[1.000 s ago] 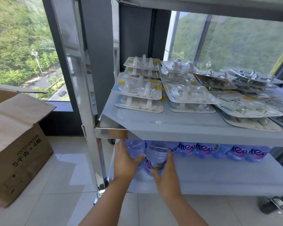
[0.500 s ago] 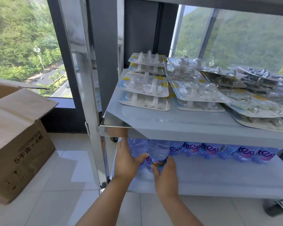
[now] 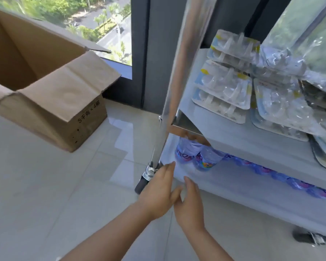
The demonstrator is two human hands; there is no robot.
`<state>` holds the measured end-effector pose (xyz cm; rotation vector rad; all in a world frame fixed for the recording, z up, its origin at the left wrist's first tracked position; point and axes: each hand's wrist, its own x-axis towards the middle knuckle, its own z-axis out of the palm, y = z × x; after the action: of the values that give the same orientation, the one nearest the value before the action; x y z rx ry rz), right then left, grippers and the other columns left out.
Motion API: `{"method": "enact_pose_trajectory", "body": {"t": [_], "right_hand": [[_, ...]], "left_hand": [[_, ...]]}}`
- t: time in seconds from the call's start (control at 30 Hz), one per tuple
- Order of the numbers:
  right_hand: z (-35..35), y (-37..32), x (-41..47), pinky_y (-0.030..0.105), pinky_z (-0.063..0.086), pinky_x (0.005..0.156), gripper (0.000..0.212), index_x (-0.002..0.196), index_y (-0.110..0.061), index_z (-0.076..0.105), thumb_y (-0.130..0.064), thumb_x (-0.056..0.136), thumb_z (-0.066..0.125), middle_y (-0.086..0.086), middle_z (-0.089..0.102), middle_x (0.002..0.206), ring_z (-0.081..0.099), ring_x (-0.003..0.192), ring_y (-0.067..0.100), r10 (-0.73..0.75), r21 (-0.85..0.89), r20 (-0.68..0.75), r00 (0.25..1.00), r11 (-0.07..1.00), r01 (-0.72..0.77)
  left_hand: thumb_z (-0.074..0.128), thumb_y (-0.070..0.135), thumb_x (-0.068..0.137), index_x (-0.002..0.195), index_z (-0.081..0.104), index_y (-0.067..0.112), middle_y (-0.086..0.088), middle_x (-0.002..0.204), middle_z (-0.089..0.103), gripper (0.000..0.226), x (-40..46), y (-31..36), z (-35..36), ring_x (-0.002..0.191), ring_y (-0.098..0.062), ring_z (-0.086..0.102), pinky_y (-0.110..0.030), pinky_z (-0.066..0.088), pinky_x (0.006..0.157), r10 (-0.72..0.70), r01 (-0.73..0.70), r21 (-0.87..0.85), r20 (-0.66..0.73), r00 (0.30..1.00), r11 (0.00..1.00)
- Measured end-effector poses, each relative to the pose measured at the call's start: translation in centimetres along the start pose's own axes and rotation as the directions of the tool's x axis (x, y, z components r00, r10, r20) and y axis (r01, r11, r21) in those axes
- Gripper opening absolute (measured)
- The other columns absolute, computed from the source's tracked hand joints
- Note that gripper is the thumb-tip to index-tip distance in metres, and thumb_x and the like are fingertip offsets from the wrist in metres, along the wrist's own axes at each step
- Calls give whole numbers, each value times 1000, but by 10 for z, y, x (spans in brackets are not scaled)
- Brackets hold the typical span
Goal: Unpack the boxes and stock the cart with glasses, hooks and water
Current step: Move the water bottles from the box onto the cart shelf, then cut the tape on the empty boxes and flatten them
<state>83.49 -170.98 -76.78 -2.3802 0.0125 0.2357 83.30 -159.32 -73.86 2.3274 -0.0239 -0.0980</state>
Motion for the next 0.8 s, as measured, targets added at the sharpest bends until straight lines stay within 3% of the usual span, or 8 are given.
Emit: {"method": "enact_pose_trajectory", "body": {"t": [0.1,0.23,0.37,0.53,0.63,0.73,0.8], "right_hand": [[-12,-47,-47,21,31,101,46,135,-10,43,-14,91,55,4,45,137,41,129,17,40,-25,159,986,999,-36],[-41,-137,-85,17,30,97,46,137,-16,39,-18,93,52,-2,41,136,38,129,12,4,-59,287,958,998,14],[-68,-243,-98,12,29,88,44,136,-21,40,-21,94,52,-8,42,128,39,125,8,-59,-59,349,935,995,85],[-85,-374,-87,22,35,98,44,137,-17,40,-18,94,50,-6,46,127,42,120,13,-112,-120,360,926,979,165],[-83,-453,-75,25,29,105,46,136,-12,41,-15,92,53,-2,47,132,40,126,18,-174,-150,306,936,962,228],[-72,-519,-62,21,26,100,41,131,-8,47,-11,91,56,2,51,128,41,125,20,-201,-110,255,946,966,235],[-66,-555,-54,19,27,97,39,130,-10,48,-13,92,55,0,50,128,40,124,18,-215,-73,256,943,968,240]], "left_hand": [[29,53,92,146,25,18,4,148,29,65,-46,6,-52,136,-11,28,-20,26,107,-105,94,92,120,987,991],[39,38,98,143,29,22,8,142,35,49,-78,28,-135,130,-11,35,-23,32,103,-206,199,81,79,975,977],[35,40,99,142,29,26,11,141,33,46,-96,59,-228,128,-9,35,-22,32,97,-288,284,66,69,955,957],[34,43,99,142,28,24,6,141,36,48,-105,54,-359,129,-14,37,-26,33,98,-386,384,65,12,923,921],[36,41,99,139,35,21,6,139,39,45,-108,36,-442,129,-13,36,-25,29,103,-390,391,99,-33,920,915],[29,52,90,132,44,16,0,131,47,57,-110,21,-519,123,-19,43,-28,32,102,-404,408,140,-56,913,902],[37,44,94,135,43,15,-2,133,45,50,-107,13,-562,124,-20,43,-28,31,103,-435,441,143,-75,897,886]]}}
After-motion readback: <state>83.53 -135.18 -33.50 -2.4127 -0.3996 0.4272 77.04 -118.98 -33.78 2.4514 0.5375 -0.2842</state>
